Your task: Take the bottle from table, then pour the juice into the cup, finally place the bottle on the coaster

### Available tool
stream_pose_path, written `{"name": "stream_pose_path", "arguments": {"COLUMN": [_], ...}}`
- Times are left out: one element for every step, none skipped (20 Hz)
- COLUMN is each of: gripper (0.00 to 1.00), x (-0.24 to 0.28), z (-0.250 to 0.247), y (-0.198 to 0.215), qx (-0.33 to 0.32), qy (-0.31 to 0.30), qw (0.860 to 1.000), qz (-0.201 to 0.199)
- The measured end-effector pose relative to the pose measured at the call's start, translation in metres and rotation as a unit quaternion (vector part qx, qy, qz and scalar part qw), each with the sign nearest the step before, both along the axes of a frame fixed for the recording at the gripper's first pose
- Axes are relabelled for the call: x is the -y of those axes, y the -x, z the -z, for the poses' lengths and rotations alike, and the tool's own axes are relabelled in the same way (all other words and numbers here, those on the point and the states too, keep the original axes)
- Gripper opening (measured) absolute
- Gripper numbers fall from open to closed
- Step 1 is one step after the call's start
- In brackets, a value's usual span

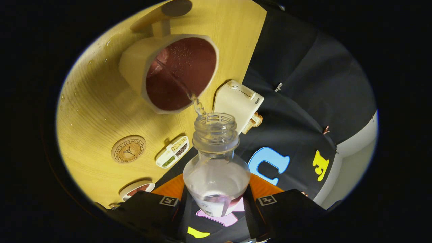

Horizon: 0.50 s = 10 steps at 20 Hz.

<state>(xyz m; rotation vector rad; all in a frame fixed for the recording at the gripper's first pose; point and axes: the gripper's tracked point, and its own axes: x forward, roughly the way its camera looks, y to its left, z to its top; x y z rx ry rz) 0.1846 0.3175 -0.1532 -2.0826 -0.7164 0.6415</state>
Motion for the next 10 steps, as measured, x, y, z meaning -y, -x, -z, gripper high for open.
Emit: {"name": "stream_pose_path", "arguments": {"gripper": [0.69, 0.69, 0.69, 0.69, 0.69, 0.69, 0.69, 0.69, 0.69, 0.69], "x": [0.0012, 0.0011, 0.0018, 0.0018, 0.0021, 0.0002, -0.0014, -0.004, -0.0057, -0.0066], "z": [0.0016, 0.004, 0.0035, 0.0041, 0.0043, 0.0049, 0.0042, 0.0037, 0.0032, 0.003], "y": [-0.0012, -0.0018, -0.0022, -0.002, -0.0017, -0.0023, -0.0017, -0.0002, 0.0006, 0.0026], "qx": [0.001, 0.002, 0.005, 0.009, 0.01, 0.011, 0.013, 0.016, 0.019, 0.022], "qy": [0.003, 0.008, 0.012, 0.014, 0.017, 0.021, 0.026, 0.029, 0.034, 0.038], "qw": [1.0, 1.0, 1.0, 1.0, 1.0, 1.0, 1.0, 0.999, 0.999, 0.999], "qz": [0.001, 0.001, 0.0, -0.001, -0.001, -0.003, -0.007, -0.012, -0.018, -0.023]}}
